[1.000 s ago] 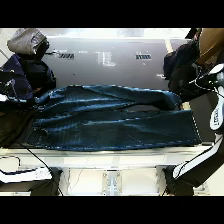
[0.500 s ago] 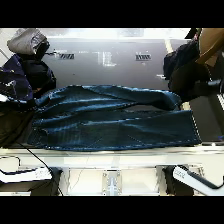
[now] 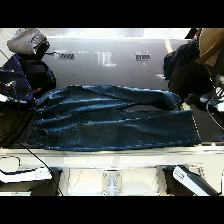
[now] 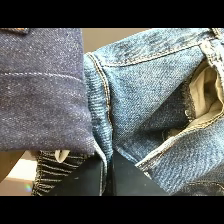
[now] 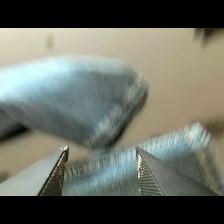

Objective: Fold the clothes and pants, and hang the long-sleeved shirts on hangers.

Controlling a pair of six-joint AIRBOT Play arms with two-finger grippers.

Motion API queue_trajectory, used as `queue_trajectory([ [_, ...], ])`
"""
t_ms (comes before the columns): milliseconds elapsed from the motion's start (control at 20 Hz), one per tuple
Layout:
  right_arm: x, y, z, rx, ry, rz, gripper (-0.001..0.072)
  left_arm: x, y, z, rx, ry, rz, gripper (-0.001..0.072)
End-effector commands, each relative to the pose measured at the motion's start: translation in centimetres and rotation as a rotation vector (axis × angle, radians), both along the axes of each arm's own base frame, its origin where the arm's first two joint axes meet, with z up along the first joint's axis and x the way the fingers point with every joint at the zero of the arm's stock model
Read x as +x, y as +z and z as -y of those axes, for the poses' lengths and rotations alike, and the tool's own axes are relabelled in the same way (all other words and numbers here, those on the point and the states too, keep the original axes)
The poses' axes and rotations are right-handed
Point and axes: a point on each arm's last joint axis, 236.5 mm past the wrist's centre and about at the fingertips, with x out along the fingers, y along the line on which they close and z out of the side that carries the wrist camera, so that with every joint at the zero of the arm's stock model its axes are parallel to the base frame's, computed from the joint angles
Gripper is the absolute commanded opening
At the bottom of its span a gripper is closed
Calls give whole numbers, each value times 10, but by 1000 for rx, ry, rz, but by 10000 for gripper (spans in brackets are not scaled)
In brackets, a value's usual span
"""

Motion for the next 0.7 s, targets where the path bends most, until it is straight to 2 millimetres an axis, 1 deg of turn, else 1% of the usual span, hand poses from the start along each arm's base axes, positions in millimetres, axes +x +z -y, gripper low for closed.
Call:
queue_trajectory([
  [0,-21,-68,-19,191,-20,-199,495,0,0,0,0,0,0,25],
  [100,-15,-79,-38,230,61,-196,495,0,0,-1,0,1,0,25],
  [150,-8,-82,-40,225,75,-175,495,0,0,0,0,0,0,25],
  [300,8,-93,-36,192,61,-139,495,0,0,0,0,0,0,25],
  [450,23,-100,-40,219,62,-89,494,0,0,0,0,1,0,25],
  [550,33,-101,-48,262,77,-45,494,0,0,0,0,1,0,25],
  [600,40,-96,-52,278,88,-5,494,0,0,0,0,1,0,25],
  [650,51,-90,-51,280,77,45,493,0,0,0,0,1,0,25],
])
